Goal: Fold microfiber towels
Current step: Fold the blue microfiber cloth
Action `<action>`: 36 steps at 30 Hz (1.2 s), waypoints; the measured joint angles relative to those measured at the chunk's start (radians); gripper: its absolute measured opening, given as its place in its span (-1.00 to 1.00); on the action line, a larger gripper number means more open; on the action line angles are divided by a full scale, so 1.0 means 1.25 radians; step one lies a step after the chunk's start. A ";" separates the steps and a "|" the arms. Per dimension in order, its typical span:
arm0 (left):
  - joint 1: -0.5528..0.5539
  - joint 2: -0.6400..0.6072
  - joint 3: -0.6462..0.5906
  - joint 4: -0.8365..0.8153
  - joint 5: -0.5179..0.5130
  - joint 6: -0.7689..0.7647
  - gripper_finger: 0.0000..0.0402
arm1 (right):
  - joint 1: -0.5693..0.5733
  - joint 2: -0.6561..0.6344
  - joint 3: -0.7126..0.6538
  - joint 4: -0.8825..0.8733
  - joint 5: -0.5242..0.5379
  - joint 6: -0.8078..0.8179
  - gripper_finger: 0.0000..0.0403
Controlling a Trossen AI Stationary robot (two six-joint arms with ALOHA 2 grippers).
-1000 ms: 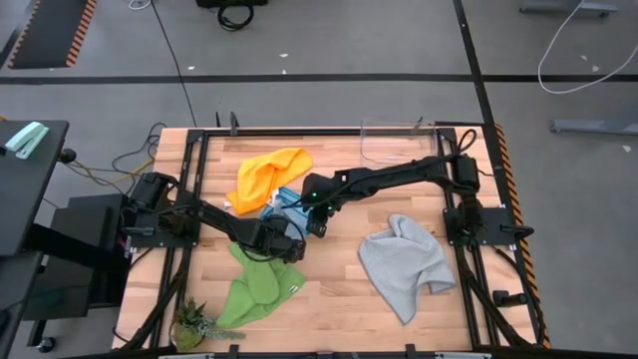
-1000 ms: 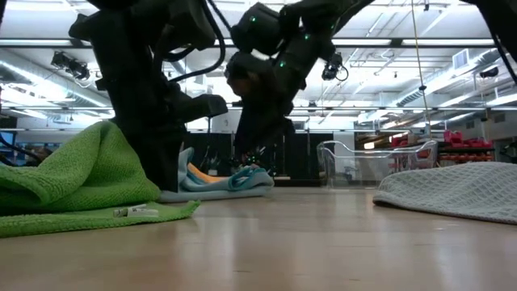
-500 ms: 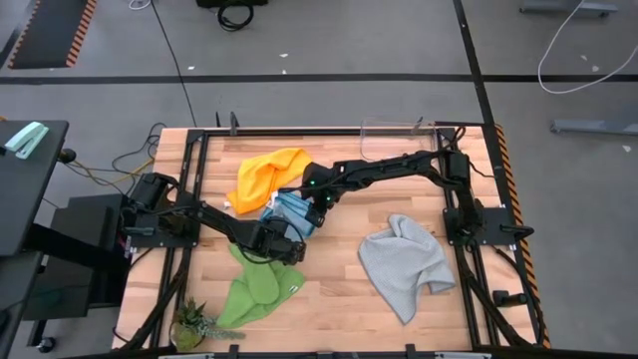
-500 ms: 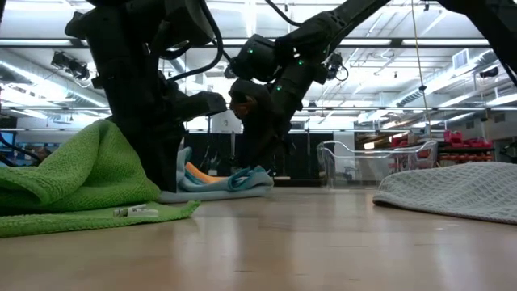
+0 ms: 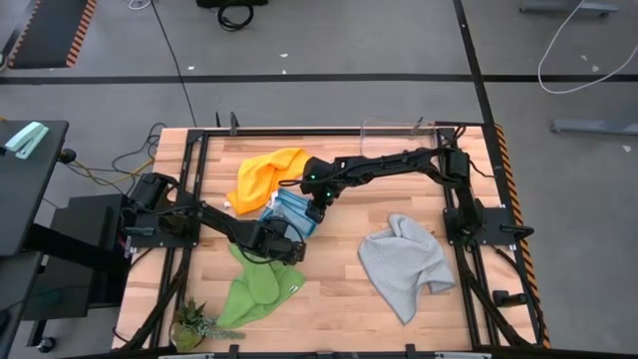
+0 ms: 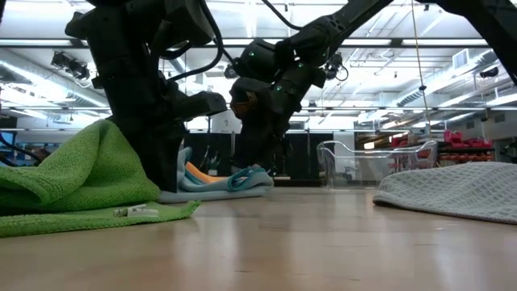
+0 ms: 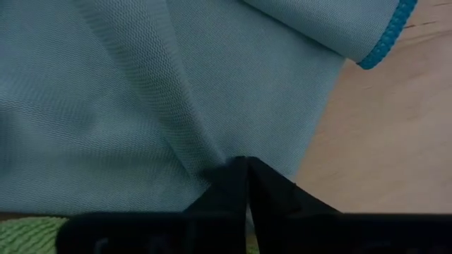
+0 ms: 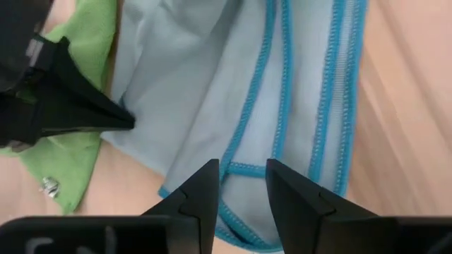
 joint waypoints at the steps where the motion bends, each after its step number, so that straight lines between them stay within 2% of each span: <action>1: 0.000 0.000 0.000 0.001 0.000 0.000 -0.95 | 0.000 0.005 0.000 0.003 -0.006 0.000 -0.35; 5: 0.000 0.001 0.000 0.011 0.001 0.000 -0.97 | 0.001 0.023 0.000 0.008 -0.014 0.007 -0.28; 10: 0.001 0.001 0.000 0.024 0.003 0.013 -0.88 | 0.002 0.045 0.001 0.006 -0.023 0.027 -0.23; 21: 0.001 0.001 0.000 0.031 0.002 0.014 -0.97 | 0.047 0.052 0.001 0.034 -0.036 0.033 -0.24; 28: 0.001 0.001 0.000 0.031 0.002 0.015 -0.88 | 0.071 0.052 0.001 0.054 -0.035 0.042 -0.24; 32: 0.001 0.001 0.000 0.031 0.002 0.016 -0.93 | 0.070 0.052 0.001 0.056 0.007 0.055 -0.32; 36: 0.001 0.001 0.000 0.030 0.000 0.016 -0.97 | 0.062 0.052 0.001 0.056 0.046 0.056 -0.54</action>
